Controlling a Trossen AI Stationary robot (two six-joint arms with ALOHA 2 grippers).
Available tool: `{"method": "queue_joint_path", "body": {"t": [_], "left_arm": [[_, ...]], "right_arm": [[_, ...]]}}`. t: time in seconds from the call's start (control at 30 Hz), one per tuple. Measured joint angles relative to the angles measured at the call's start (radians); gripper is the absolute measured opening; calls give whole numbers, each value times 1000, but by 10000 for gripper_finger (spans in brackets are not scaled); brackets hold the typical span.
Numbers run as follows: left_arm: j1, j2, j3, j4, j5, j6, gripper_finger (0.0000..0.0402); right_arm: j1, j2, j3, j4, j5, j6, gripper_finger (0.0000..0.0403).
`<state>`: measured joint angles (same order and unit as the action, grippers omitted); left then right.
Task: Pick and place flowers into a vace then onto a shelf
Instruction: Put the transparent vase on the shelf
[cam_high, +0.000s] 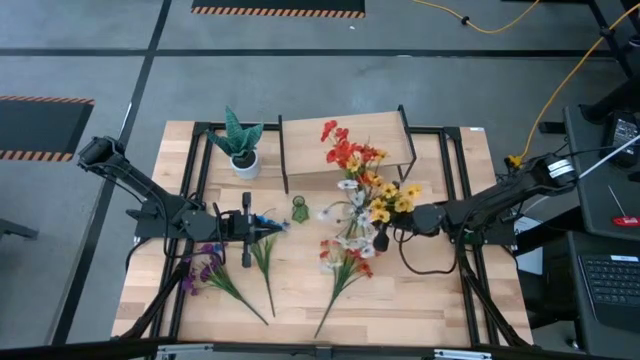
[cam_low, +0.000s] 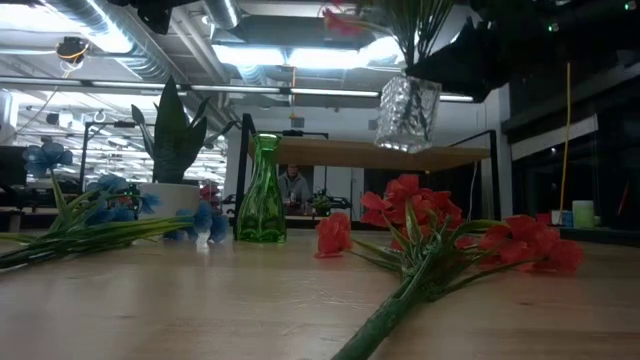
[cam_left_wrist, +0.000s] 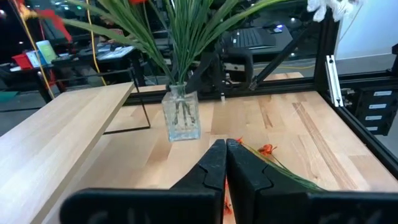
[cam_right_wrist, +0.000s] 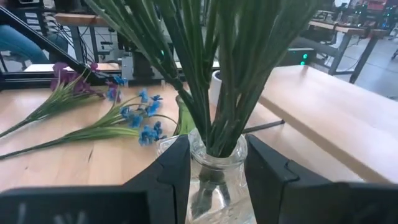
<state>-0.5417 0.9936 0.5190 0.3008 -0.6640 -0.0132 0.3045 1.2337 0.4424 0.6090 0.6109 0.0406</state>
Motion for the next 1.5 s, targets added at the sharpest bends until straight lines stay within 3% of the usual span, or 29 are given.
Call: {"method": "queue_joint_path", "body": {"t": [0.13,0.4,0.7,0.97,1.13,1.5], "left_arm": [[0,0,0,0,0,0,2],[0,0,0,-14,0,0,6],[0,0,0,-22,0,0,2],[0,0,0,-22,1,0,5],[0,0,0,-22,1,-1,2],[0,0,0,-23,2,0,4]], "right_arm": [[-15,-24,76,-154,51,1,115],[-112,-59,247,-316,51,-44,115],[-249,-82,447,-705,63,85,115],[-367,-85,454,-738,160,129,115],[-452,-85,450,-798,147,189,115],[-584,-85,333,-642,116,186,115]]}}
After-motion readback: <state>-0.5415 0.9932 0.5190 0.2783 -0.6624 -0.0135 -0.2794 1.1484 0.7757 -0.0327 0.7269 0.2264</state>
